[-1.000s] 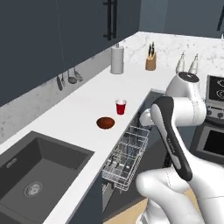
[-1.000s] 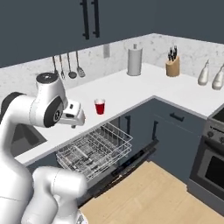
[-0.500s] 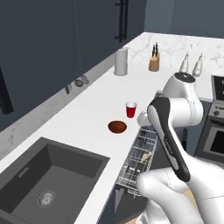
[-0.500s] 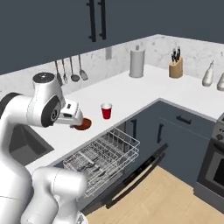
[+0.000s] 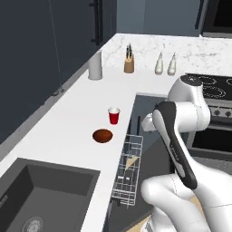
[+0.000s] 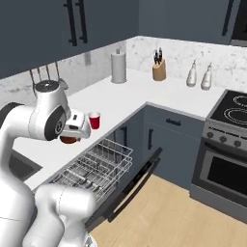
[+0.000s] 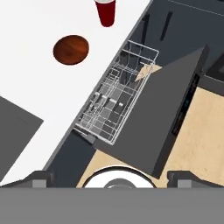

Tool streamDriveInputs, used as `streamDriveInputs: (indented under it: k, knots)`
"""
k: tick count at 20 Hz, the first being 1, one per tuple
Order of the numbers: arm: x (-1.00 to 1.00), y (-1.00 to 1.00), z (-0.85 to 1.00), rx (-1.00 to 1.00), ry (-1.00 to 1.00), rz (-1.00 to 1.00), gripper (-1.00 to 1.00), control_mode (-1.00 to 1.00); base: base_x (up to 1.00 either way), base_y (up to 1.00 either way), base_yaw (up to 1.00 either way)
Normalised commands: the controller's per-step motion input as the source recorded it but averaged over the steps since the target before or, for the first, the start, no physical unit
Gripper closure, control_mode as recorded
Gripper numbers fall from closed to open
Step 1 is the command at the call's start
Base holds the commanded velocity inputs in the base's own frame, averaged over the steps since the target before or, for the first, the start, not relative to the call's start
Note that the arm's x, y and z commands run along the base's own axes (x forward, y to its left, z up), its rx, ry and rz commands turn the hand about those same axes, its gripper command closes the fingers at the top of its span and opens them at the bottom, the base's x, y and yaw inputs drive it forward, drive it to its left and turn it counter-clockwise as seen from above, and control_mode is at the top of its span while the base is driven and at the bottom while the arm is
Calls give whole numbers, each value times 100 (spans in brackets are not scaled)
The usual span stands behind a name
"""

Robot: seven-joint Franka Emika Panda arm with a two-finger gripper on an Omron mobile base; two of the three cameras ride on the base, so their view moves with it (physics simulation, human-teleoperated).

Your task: Pick up the cup and bowl from the counter, place them in the dishwasher, and close the dishwasher door.

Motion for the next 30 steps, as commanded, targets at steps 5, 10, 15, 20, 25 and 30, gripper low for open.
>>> streamDriveInputs:
  k: [5,10,15,20,25,30]
  knots:
    - [0,0,0,0,0,0,-100,100,3,40,-16]
    - [52,3,-13,8,0,0,-100,-100,9,7,0]
    - [58,0,-22,20,-1,0,-100,-100,0,0,0]
    - [92,0,-24,13,-1,0,-100,-100,0,0,0]
    - [100,0,-7,1,6,0,-100,-100,0,0,0]
    - [85,0,-4,0,0,0,-100,-100,0,0,0]
